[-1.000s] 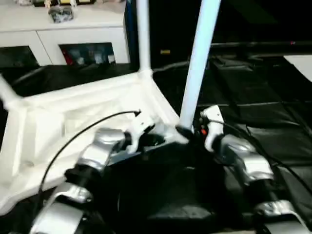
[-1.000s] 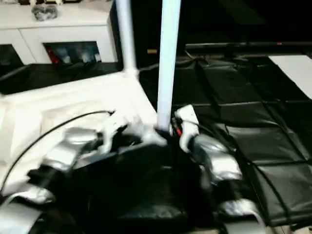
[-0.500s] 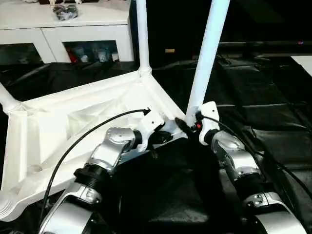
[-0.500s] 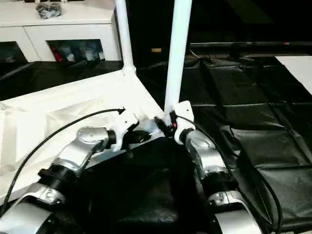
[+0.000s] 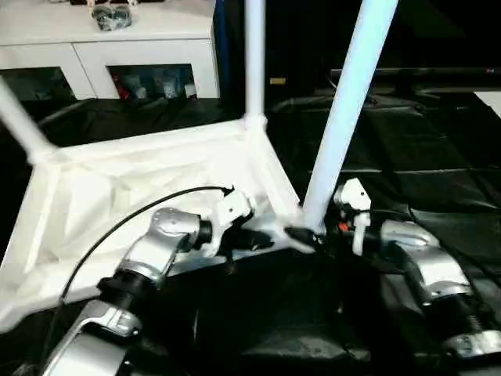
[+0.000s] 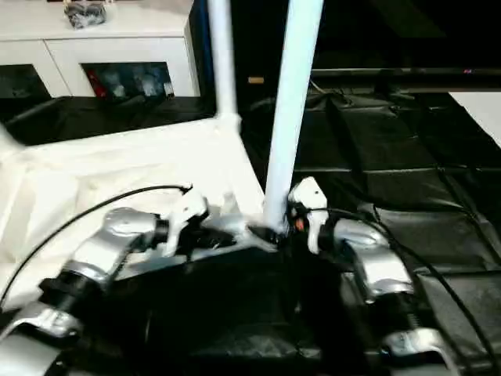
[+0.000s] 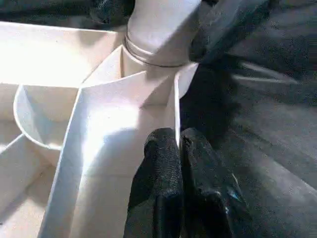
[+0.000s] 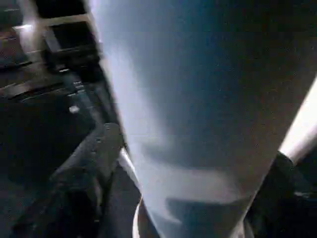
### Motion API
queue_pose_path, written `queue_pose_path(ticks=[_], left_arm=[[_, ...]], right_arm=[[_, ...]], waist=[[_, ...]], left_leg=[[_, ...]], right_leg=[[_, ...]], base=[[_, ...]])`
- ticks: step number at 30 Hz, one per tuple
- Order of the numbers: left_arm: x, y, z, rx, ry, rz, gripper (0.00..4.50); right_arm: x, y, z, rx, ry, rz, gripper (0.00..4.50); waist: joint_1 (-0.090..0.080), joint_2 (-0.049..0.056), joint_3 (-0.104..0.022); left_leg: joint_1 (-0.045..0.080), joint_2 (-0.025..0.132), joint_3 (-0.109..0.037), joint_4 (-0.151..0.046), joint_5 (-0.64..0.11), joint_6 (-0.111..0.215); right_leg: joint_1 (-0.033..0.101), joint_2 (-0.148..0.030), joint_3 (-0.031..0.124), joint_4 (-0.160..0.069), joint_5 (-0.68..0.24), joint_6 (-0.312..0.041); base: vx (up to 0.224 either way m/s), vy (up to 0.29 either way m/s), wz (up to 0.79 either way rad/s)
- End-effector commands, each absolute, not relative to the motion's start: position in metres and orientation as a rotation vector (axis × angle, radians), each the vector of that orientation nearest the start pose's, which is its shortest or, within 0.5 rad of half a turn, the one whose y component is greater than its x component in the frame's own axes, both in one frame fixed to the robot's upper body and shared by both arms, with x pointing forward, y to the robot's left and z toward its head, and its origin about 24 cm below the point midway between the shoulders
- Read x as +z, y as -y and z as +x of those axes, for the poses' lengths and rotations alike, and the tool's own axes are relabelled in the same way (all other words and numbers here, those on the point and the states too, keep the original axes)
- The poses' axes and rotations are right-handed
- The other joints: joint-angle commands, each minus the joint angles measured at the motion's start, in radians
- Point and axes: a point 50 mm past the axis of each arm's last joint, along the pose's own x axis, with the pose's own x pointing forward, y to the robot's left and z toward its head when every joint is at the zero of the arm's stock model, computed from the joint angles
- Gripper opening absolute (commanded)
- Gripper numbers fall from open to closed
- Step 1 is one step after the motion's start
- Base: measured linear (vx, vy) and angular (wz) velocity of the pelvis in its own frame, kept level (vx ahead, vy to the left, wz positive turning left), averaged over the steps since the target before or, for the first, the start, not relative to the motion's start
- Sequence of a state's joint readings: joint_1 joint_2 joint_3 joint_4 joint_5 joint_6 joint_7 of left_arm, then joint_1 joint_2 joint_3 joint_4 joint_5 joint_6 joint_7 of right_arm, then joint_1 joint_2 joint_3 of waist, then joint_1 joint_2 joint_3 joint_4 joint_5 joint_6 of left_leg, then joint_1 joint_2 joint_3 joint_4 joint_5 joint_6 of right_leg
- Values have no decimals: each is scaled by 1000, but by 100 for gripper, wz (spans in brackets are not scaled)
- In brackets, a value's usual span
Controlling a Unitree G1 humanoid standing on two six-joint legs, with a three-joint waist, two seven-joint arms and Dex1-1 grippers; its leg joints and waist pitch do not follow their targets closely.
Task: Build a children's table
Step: Rotate leg to tighten
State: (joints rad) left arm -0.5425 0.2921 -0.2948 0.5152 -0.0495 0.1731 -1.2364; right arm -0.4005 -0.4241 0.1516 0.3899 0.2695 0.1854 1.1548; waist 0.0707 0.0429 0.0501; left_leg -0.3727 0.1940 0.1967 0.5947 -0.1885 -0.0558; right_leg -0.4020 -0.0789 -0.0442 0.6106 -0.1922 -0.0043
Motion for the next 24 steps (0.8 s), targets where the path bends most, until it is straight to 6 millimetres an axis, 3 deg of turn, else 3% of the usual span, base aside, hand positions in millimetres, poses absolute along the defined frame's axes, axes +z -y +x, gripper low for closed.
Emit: queue_pose_path(ticks=[1,9,17,19,24], left_arm=[[57,-97,298,-1530,-374,243,0],[57,-109,291,-1603,-434,230,0],[58,-111,291,-1605,-445,230,0],[57,-109,293,-1572,-432,241,0],[55,-99,310,-1369,-370,275,0]], right_arm=[[52,157,285,1284,-339,-48,322],[51,159,270,1406,-441,-41,260],[50,156,265,1436,-467,-44,247],[49,154,264,1426,-468,-44,247],[34,147,276,1213,-454,-53,244]], waist=[[1,-13,-62],[14,-14,-64],[14,-16,-63],[14,-16,-62],[8,-19,-57]], left_leg=[[14,40,-13,-66,-191,80],[14,40,-14,-66,-171,68],[13,37,-14,-66,-174,61],[14,37,-14,-66,-176,59],[13,33,-15,-69,-198,41]], right_leg=[[45,-57,35,-77,-196,-247],[44,-58,36,-73,-181,-241],[44,-57,36,-74,-196,-234],[44,-57,37,-75,-204,-231],[42,-58,37,-84,-267,-208]], base=[[0,0,0],[0,0,0],[0,0,0],[0,0,0],[0,0,0]])
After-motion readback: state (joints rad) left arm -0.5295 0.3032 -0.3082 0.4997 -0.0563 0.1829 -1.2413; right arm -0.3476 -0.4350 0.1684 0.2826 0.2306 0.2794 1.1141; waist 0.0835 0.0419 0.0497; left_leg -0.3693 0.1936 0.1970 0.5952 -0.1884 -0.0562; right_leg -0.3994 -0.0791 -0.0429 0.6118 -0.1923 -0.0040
